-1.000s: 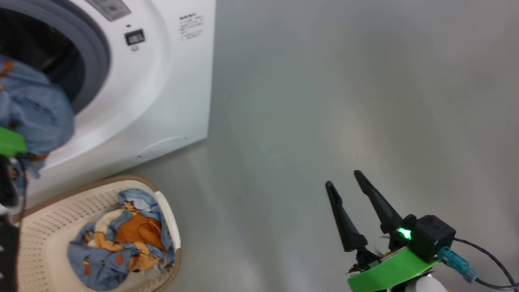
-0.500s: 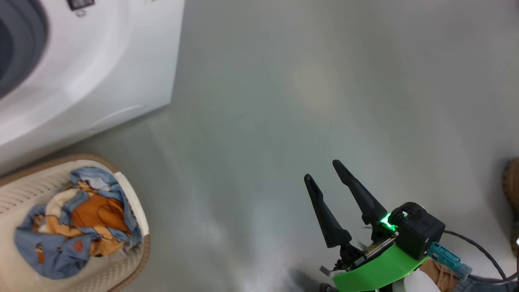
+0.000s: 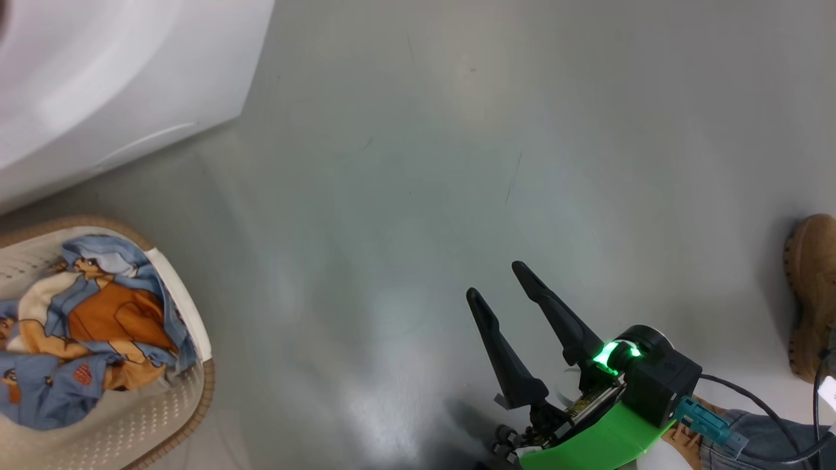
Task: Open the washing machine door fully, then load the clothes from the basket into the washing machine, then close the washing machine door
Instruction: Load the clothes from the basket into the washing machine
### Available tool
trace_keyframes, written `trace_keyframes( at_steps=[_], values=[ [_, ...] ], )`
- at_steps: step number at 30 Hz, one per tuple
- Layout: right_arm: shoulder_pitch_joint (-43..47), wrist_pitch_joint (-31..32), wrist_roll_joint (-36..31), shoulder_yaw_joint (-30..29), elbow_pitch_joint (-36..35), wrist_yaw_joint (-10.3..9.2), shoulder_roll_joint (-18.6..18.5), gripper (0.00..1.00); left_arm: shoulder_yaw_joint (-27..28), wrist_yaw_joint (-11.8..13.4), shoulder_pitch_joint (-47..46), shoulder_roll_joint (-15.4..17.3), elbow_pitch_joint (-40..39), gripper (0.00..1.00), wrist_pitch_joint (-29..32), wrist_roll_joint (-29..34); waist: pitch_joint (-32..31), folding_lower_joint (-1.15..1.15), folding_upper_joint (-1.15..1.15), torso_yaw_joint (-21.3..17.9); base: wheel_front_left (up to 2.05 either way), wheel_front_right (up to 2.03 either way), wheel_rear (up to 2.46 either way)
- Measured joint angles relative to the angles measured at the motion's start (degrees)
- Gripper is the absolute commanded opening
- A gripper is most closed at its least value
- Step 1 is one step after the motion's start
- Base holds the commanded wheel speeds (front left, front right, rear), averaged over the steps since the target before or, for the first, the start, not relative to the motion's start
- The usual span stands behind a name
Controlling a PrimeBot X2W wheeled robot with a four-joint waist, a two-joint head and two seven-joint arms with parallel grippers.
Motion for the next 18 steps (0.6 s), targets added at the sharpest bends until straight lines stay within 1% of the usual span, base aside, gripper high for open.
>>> trace_keyframes(
  at_steps=[7, 12, 15, 18],
  values=[
    [0.05, 0.0, 0.0, 0.22, -0.36, 0.0, 0.09, 1.0, -1.03, -1.53, -4.74, 0.04, 0.71, 0.0, -0.04, 2.32, 2.2, 0.0, 0.0, 0.27, 0.0, 0.0, 0.0],
    [0.08, 0.0, 0.01, 0.26, -0.56, 0.0, 0.1, 1.0, -0.09, -2.34, -6.28, 0.03, -2.11, 0.0, -0.05, 3.12, 2.97, 0.0, 0.0, 0.46, 0.0, 0.0, 0.0],
    [0.08, 0.0, 0.02, 0.36, -0.6, 0.0, 0.1, 1.0, 1.47, -2.52, -6.28, -0.08, -4.74, 0.0, -0.05, 3.82, 3.4, 0.0, 0.0, 0.67, 0.0, 0.0, 0.0],
    [0.07, 0.0, 0.09, 0.51, -0.64, 0.0, 0.1, 1.0, 4.66, -3.01, -6.27, -0.98, -9.48, 0.0, -0.07, 5.65, 3.94, 0.0, 0.0, 0.97, 0.0, 0.0, 0.0]
  ],
)
